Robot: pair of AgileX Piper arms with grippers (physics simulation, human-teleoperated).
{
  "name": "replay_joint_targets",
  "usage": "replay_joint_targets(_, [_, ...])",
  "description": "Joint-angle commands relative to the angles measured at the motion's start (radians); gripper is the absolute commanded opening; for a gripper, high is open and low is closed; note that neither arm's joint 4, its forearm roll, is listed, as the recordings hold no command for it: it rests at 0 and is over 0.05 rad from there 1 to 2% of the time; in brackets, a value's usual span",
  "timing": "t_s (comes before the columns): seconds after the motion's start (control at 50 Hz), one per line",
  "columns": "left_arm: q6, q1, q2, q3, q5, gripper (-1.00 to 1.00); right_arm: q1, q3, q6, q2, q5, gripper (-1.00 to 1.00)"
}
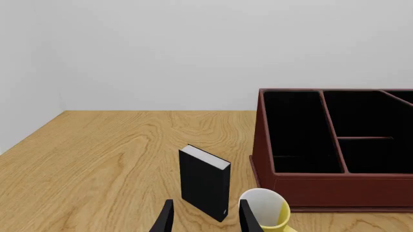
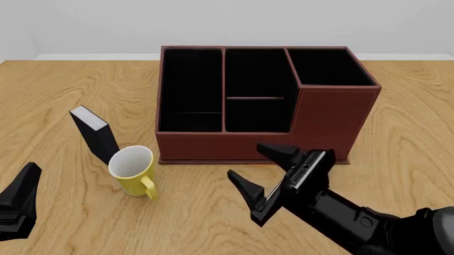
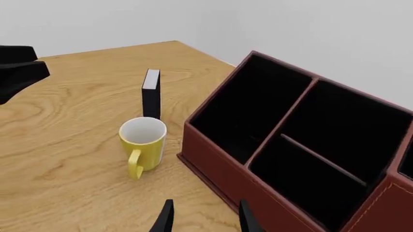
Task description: Pick up the yellow and white mug and place it to the right of the caddy.
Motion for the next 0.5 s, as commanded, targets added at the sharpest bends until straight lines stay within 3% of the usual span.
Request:
replay_joint_targets(0.02, [0.000, 0.000, 0.000, 0.000, 0.000, 1.00, 0.021, -0.037, 0.000, 0.041, -0.001, 1.00])
replay_joint_targets(0.5, [0.000, 0.000, 0.000, 0.000, 0.000, 1.00, 0.059, -0.119, -0.012, 0.078, 0.034, 1.00])
